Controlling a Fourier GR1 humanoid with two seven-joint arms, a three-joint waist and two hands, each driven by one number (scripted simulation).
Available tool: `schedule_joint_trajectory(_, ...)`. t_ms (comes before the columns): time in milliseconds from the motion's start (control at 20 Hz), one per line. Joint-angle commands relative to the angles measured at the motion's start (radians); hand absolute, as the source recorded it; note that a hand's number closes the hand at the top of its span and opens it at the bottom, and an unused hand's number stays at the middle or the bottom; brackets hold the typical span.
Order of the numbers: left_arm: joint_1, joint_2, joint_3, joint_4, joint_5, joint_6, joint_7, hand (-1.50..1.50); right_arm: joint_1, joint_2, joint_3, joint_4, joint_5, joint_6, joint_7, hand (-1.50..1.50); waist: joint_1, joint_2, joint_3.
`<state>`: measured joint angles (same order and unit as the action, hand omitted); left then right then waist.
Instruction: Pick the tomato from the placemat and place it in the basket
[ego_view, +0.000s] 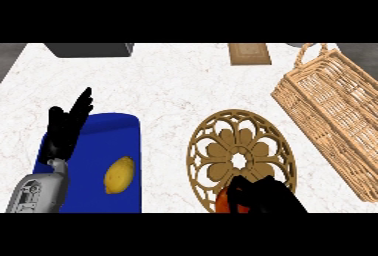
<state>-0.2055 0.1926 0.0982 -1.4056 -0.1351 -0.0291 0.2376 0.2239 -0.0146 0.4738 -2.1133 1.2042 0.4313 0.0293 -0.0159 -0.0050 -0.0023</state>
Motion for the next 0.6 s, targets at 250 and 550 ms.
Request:
schedule_joint_trajectory(250,-0.012,-0.006,-0.012,0.023,-0.017,0.004,-0.01,0.0,0.009,0.015,0.006,-0.471,-0.402,0.089,0.35,1.5,0.003,0.006,0.001)
schedule_joint_trajectory(550,0.017,0.004,-0.006,-0.016,0.007,-0.023,-0.007,0.0,-0.192,0.015,-0.018,-0.476,-0.426,0.061,0.545,1.5,0.023,0.003,0.0)
